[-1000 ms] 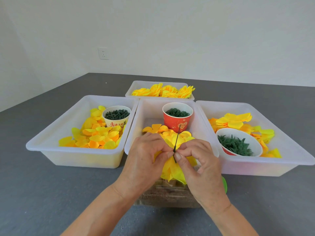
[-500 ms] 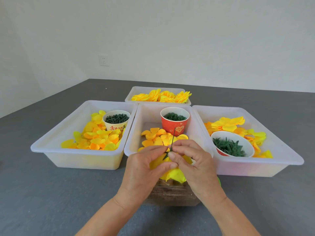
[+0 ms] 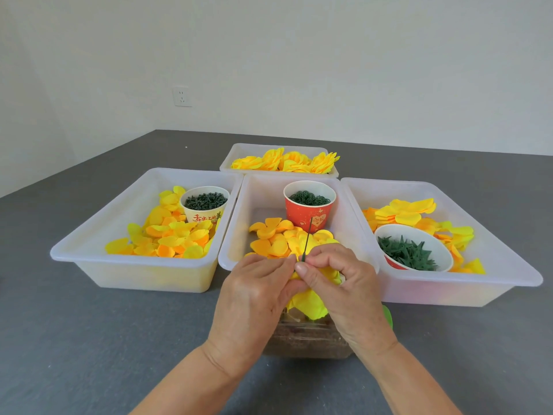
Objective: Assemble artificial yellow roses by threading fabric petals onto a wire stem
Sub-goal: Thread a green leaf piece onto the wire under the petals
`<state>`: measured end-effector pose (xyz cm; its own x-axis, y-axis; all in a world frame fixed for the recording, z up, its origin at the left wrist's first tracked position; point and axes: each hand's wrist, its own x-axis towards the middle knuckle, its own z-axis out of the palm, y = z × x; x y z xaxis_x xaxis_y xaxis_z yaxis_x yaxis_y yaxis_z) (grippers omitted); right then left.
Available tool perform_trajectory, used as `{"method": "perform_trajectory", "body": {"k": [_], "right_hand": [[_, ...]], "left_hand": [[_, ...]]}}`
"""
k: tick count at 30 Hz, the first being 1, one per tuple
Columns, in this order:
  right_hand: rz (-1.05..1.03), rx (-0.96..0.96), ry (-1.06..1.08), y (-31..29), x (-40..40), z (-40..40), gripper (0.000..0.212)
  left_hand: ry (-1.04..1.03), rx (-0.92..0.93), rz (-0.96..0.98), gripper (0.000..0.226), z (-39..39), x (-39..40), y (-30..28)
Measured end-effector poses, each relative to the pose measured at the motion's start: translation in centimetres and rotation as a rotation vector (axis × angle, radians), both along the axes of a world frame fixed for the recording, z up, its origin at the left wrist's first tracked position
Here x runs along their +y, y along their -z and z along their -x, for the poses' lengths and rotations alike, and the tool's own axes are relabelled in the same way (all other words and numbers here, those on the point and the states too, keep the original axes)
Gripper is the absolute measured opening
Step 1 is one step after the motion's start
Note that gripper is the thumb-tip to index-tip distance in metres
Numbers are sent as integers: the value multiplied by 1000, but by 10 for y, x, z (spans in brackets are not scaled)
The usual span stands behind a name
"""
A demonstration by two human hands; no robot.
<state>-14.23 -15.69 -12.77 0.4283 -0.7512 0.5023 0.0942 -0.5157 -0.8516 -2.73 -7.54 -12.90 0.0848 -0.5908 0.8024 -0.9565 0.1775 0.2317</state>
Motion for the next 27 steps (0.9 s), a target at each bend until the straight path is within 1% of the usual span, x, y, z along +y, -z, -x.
{"method": "perform_trajectory", "body": {"k": [4,8,10,12,13,15,17,19,20,21,23,25,27], "right_hand": [[21,-17,2,2,2,-1,22],[72,29,31,5,1,-2,15],[26,25,4,-1,2,-1,17],[-73,40,-62,-9,-2,2,20],[-130,59,-107,-14,-5,4,18],[-206,125,-203,-23,-11,7,12],[-188,184,-274,-30,-14,8,11],[-154,200,-314,-33,-16,8,8],[-138,207,-322,-34,-18,8,6],[-125,206,-327,-34,-19,9,5],[-112,169,-330,-32,-20,9,9],[-110,123,-325,-30,-19,8,9],[-77,124,-286,-27,-17,5,11]], "left_hand": [[-26,-32,20,36,1,0,2],[-34,-39,16,36,1,0,5],[-21,-28,-27,39,0,1,2],[-8,15,-93,46,-1,2,-4],[16,70,-126,51,-2,4,-7],[93,239,-169,59,-2,7,-10],[139,474,-144,53,-3,11,-12],[118,696,-121,52,-5,14,-12],[103,775,-106,52,-5,15,-12],[88,832,-85,51,-4,17,-11],[56,893,-55,43,-3,21,-9],[63,906,-58,43,-2,24,-7],[60,898,-70,46,-1,24,-5]]}}
